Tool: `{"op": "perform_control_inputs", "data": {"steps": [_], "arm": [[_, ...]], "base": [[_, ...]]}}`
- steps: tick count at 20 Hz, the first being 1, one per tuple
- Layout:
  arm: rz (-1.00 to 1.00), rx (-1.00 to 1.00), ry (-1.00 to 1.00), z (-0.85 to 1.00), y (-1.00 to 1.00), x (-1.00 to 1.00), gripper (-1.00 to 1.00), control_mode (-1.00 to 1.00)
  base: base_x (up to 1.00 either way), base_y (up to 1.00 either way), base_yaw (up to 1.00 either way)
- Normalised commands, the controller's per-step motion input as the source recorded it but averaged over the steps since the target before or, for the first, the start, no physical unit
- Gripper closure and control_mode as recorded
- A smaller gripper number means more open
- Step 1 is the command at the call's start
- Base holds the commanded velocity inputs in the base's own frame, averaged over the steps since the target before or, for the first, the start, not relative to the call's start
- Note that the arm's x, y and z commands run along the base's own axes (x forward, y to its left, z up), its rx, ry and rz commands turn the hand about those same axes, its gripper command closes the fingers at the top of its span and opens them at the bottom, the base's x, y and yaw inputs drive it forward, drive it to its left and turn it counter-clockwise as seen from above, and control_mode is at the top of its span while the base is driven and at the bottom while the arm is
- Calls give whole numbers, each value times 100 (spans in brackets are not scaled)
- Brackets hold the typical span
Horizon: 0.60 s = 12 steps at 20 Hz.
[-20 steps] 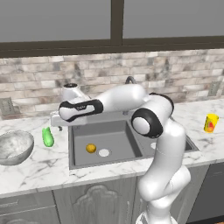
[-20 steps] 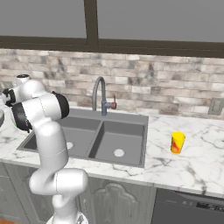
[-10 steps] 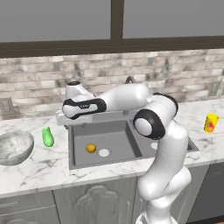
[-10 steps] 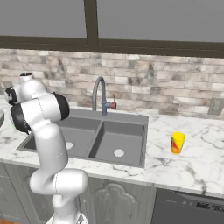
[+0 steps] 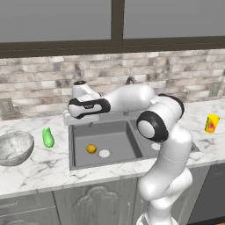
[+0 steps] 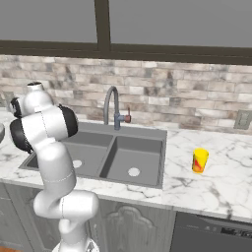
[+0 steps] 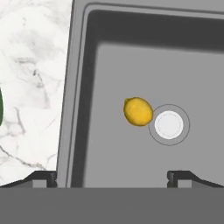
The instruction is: Remove the lemon and corn from the sink. Then move the bowl and cup from the counter to the sink for washing.
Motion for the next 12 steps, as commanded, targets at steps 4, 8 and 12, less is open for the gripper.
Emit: {"op": "perform_control_inputs", "data": {"steps": [4, 8, 12], "arm": [[0, -2, 0, -1, -30, 0, -100, -100], [0, -2, 0, -2, -28, 4, -100, -100], [0, 0, 0, -4, -24, 8, -100, -100]], "base": [[0, 0, 0], [0, 0, 0], [0, 0, 0]]}}
